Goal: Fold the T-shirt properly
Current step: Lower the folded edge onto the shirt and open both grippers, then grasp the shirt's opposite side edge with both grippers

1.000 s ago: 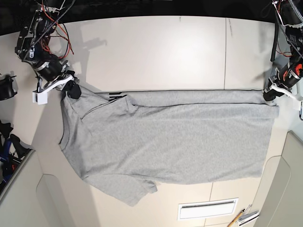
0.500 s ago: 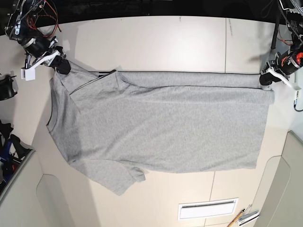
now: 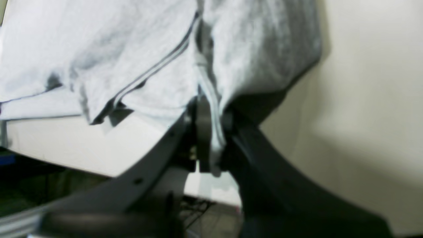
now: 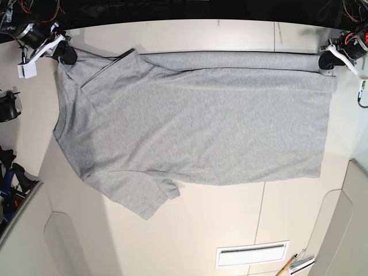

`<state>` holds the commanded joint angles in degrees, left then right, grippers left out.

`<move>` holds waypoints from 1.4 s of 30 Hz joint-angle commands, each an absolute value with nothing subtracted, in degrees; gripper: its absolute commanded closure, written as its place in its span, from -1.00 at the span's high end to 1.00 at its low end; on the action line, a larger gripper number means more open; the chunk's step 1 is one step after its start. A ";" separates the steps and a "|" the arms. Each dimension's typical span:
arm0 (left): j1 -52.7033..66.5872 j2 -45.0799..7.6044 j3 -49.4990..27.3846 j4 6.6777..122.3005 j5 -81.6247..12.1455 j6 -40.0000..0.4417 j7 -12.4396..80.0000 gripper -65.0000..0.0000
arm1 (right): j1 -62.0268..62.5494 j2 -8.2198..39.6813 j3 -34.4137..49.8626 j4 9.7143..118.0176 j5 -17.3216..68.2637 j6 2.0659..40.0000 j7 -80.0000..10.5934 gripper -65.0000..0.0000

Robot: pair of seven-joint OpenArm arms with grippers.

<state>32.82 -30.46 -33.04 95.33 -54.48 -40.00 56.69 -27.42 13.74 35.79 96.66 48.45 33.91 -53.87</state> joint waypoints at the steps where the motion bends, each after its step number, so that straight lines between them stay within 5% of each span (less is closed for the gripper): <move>1: 33.76 -30.48 -33.04 95.70 -54.72 -40.00 56.88 -1.00 | -27.88 13.98 36.07 96.66 48.47 33.91 -53.89 -1.00; 13: 39.55 -30.17 -33.04 95.94 -57.49 -40.00 59.00 -1.00 | -29.41 14.44 38.39 96.66 49.08 33.85 -56.01 -1.00; 14: 39.55 -30.17 -33.04 95.94 -57.65 -40.00 59.11 -0.90 | -29.39 14.44 38.39 96.66 49.10 33.82 -55.99 -0.94; 16: 39.53 -30.20 -33.04 95.94 -58.08 -40.00 60.77 -0.39 | -29.21 14.46 38.41 96.66 49.10 33.65 -55.96 -0.34; 18: 39.53 -30.39 -33.41 95.94 -59.42 -40.00 61.71 -0.13 | -28.86 14.46 39.11 96.66 49.10 33.67 -55.70 -0.12; 28: 35.79 -31.51 -52.21 95.94 -69.08 -40.00 62.83 -0.12 | -17.52 16.88 47.57 97.17 46.83 33.63 -50.17 -0.12; 32: 30.81 -33.82 -51.96 95.94 -67.99 -40.00 61.87 -0.07 | -10.52 19.49 46.46 96.88 44.64 32.71 -48.58 -0.12; 35: 28.21 -35.31 -51.29 95.72 -65.43 -40.00 58.81 0.19 | -5.58 20.32 45.01 95.98 42.65 31.75 -46.94 -0.12; 42: 18.81 -38.74 -41.10 88.55 -58.50 -40.00 53.71 0.20 | 8.05 20.32 36.12 79.57 34.72 31.70 -39.97 -0.12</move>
